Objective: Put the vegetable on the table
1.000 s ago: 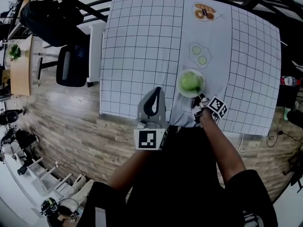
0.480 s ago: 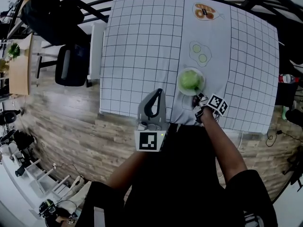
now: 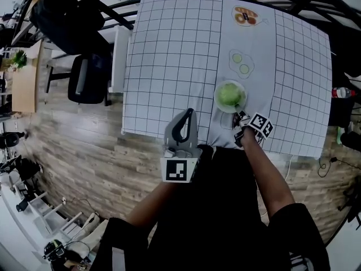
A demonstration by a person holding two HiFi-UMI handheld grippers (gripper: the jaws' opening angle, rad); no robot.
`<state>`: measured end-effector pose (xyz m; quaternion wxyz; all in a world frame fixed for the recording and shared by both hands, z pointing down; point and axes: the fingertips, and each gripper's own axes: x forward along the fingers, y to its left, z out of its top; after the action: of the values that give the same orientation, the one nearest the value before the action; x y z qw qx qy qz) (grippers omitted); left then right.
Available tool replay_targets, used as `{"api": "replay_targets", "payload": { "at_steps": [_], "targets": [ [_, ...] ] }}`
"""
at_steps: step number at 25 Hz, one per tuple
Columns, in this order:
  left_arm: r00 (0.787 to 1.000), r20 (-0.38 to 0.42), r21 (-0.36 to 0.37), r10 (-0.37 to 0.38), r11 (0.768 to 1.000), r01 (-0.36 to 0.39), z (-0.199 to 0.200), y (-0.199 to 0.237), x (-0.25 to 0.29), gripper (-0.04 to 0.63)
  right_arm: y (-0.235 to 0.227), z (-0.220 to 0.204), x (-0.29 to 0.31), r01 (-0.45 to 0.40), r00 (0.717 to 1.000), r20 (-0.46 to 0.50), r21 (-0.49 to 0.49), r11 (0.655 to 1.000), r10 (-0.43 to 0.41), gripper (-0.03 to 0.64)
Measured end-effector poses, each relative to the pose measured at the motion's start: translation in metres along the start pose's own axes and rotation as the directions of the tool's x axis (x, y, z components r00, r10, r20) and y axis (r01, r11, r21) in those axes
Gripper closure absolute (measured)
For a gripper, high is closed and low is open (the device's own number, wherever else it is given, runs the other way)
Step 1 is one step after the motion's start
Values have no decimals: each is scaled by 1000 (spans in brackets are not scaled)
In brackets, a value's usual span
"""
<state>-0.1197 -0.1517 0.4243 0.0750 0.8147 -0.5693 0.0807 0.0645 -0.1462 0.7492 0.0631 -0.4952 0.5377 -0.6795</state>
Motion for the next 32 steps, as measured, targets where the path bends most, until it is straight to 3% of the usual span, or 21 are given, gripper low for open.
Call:
{"api": "replay_targets", "payload": {
  "at_steps": [3, 11, 17, 21, 28, 32],
  "targets": [
    [1000, 9, 8, -3, 1000, 3, 0, 0, -11, 588, -6, -2, -10, 36, 999, 41, -36, 999, -34, 509],
    [1000, 17, -19, -2, 1000, 2, -6, 1, -34, 588, 2, -7, -38, 2, 993, 119, -65, 998, 6, 517],
    [999, 26, -38, -27, 999, 28, -10, -4, -47, 588, 20, -20, -60, -44, 991, 118, -103, 994, 56, 517],
    [997, 47, -53, -60, 997, 63, -11, -11, -53, 588, 27, -27, -78, -52, 988, 138, -119, 992, 68, 517],
    [994, 1, -92, -107, 990, 107, -43, -17, -68, 588, 55, -47, -114, -72, 980, 171, -164, 984, 100, 523],
    [988, 15, -98, -151, 984, 151, -46, -28, -75, 588, 79, -65, -133, -104, 972, 195, -126, 986, 128, 531]
  ]
}}
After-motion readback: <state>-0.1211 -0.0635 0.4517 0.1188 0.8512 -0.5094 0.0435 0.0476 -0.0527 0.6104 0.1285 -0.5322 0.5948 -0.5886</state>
